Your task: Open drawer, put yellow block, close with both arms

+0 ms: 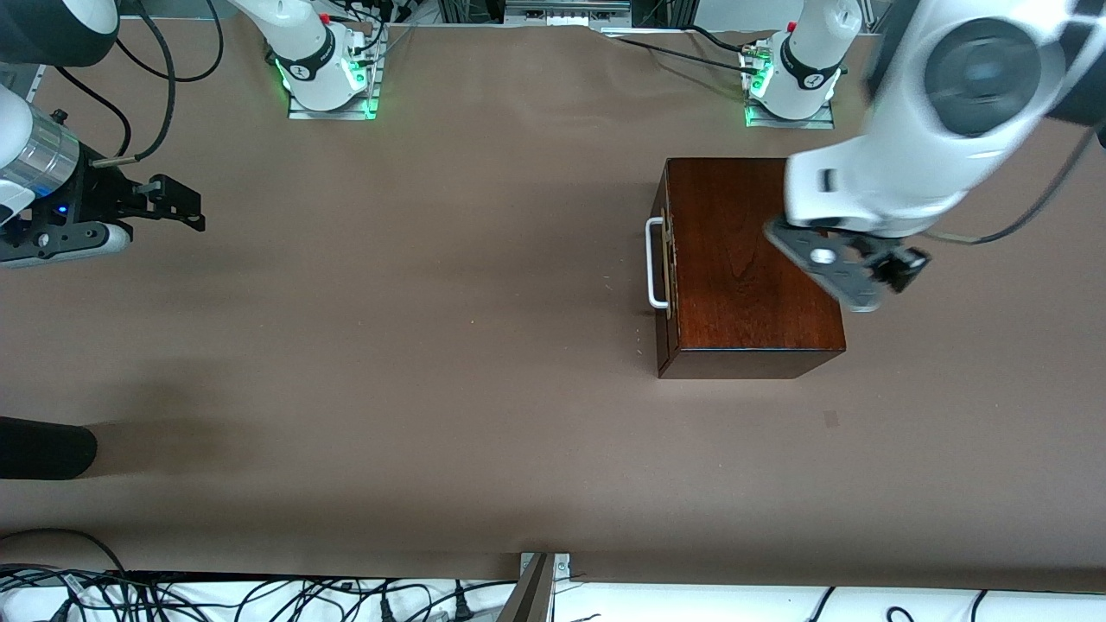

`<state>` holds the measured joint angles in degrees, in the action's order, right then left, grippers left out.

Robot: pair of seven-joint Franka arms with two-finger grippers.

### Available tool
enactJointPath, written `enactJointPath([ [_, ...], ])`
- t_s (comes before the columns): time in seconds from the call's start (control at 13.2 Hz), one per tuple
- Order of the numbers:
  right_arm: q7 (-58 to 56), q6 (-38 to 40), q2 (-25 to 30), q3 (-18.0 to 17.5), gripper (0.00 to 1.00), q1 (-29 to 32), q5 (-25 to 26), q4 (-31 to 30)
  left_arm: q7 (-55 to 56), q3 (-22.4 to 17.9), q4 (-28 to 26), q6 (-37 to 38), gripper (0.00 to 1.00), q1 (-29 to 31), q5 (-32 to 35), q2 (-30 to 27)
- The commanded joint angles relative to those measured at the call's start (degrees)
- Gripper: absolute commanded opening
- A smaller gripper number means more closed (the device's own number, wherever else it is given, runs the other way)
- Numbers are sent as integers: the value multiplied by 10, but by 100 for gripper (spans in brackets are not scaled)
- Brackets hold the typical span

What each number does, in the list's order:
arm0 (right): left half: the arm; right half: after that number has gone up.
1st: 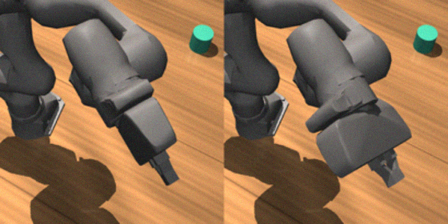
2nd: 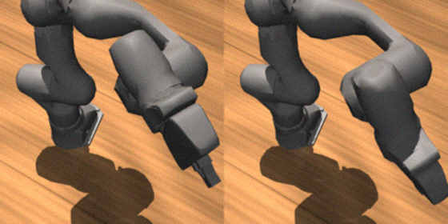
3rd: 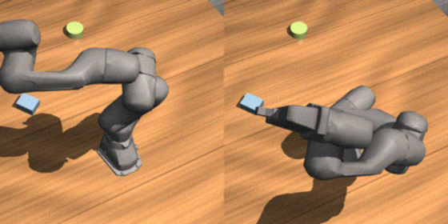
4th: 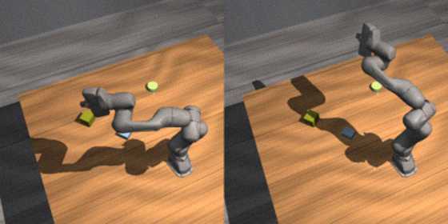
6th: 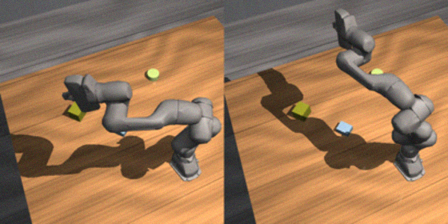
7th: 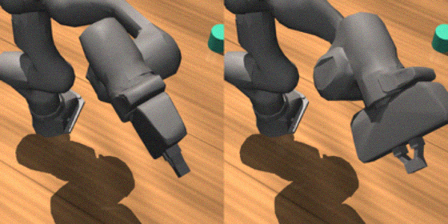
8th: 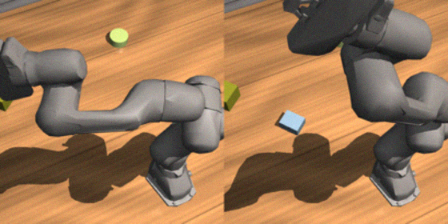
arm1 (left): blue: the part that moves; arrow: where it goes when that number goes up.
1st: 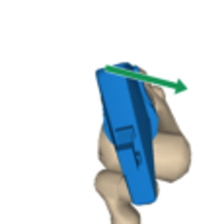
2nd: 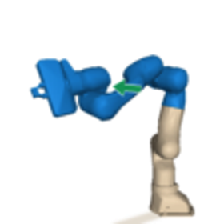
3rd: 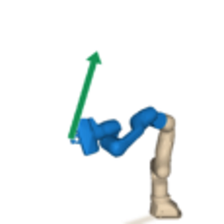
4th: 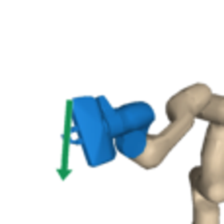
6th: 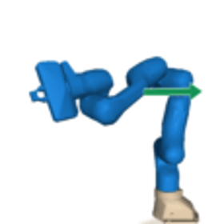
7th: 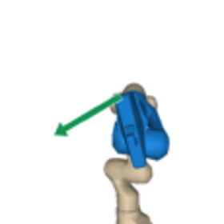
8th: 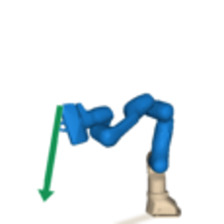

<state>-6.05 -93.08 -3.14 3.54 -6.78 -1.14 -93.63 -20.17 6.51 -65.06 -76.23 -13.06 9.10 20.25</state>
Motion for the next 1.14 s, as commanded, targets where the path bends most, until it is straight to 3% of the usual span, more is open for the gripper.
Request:
enactJointPath([
  [0.0,8,10,-3,-6,100,5,10,13,157,-5,-200,-102,100,60,-77,-154],
  [0.23,9,11,-3,-6,100,5,10,13,275,-38,-282,-172,100,67,-86,-227],
  [0.46,9,11,-3,-6,100,5,10,13,271,-38,-327,-196,100,102,-99,-251],
  [1.06,10,11,-3,-6,100,5,9,13,238,-33,-332,-186,100,131,-90,-239],
])
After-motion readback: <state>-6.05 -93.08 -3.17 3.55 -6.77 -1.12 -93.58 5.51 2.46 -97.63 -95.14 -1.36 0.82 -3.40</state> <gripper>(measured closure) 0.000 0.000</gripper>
